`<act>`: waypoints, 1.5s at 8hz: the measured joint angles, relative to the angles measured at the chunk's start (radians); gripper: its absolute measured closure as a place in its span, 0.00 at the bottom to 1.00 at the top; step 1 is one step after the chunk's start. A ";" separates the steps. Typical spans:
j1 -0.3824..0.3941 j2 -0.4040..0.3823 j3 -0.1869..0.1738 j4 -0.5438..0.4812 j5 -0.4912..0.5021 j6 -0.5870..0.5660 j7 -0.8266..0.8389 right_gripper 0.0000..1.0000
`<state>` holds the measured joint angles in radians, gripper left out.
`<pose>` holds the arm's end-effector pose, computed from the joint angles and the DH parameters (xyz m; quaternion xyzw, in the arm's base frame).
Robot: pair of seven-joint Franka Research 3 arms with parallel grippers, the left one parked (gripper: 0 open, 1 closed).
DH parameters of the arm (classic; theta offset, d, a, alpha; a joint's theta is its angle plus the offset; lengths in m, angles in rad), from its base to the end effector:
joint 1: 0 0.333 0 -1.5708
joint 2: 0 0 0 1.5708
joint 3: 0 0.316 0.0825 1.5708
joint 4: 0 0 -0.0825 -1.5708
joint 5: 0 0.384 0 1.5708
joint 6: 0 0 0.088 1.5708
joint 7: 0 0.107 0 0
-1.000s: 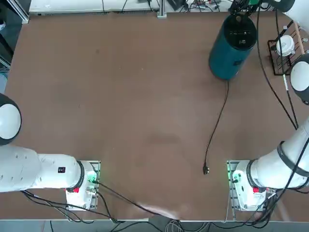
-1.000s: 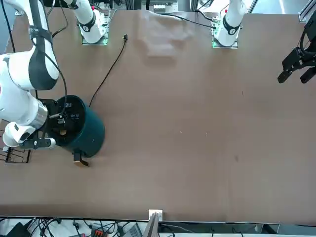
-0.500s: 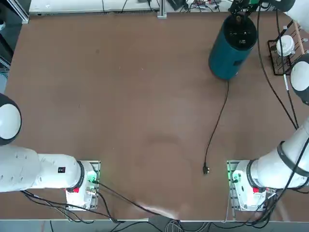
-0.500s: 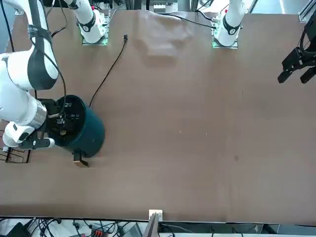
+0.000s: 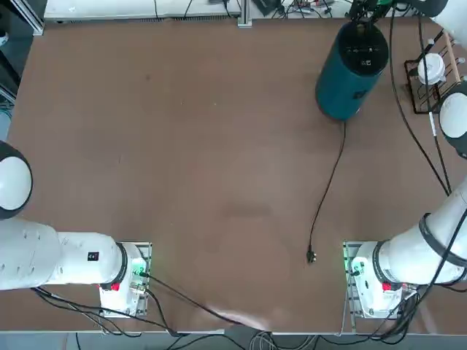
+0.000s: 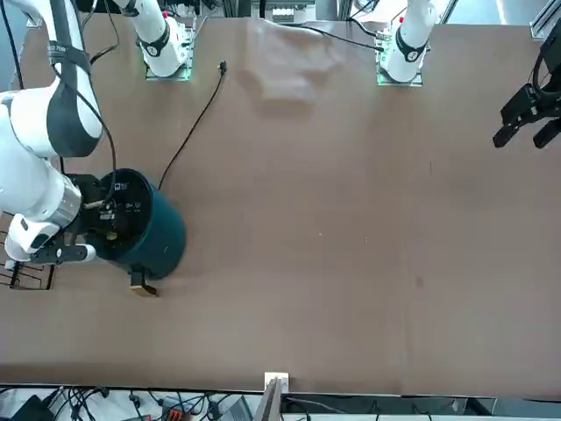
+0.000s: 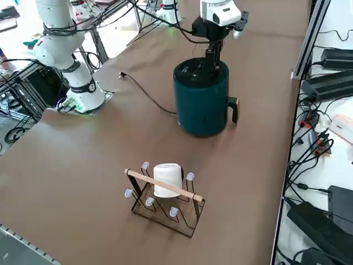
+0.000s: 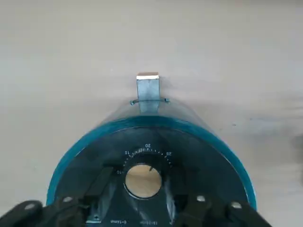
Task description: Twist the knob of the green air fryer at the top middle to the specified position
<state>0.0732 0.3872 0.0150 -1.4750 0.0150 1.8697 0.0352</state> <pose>0.6734 0.0592 0.4569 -0.9997 -0.0237 -0.0031 0.0102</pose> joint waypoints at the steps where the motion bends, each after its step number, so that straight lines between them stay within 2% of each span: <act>1: 0.000 0.000 0.000 0.000 0.000 0.000 0.000 0.37; 4: -0.001 -0.002 -0.003 0.000 -0.001 -0.003 -0.003 0.55; 8: -0.002 -0.002 -0.003 0.001 -0.001 -0.007 -0.030 0.55; 12: -0.003 -0.002 -0.003 0.001 -0.003 -0.009 -0.347 0.55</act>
<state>0.0703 0.3852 0.0123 -1.4741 0.0115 1.8603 -0.3115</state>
